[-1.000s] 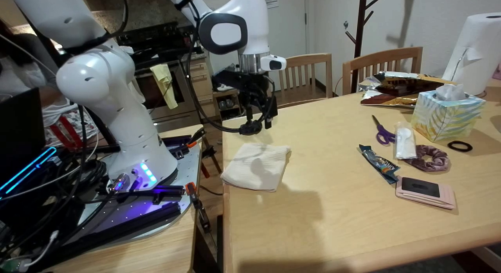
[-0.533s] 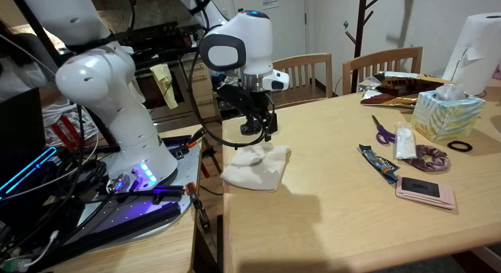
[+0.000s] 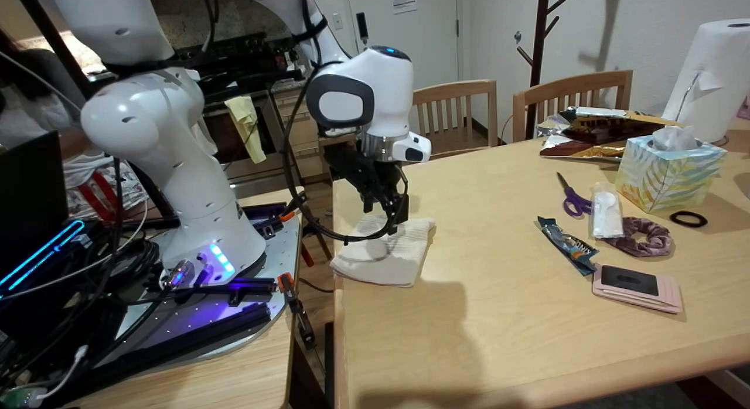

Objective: Wipe the table with the towel

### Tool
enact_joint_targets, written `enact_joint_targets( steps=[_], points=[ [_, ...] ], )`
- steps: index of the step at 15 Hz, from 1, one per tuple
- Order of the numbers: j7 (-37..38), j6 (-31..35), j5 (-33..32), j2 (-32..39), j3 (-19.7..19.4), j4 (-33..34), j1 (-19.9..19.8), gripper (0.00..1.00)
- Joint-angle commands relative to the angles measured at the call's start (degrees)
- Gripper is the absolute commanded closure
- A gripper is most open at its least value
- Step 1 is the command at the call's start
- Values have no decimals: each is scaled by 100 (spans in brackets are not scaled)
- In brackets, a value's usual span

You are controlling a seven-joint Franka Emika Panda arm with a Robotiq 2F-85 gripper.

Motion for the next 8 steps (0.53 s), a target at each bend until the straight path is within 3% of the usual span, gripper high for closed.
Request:
enact_joint_targets(
  steps=[1,3,5,6,8],
  points=[
    [410,312,-581,310,122,72,-181,0],
    [430,538,-584,369,171,39,-238,0],
    [83,667,-125,323,379,-1,-380,0],
    [294,443,-411,293,324,36,-357,0],
    [287,452,-396,299,381,38,-393,0]
  ],
)
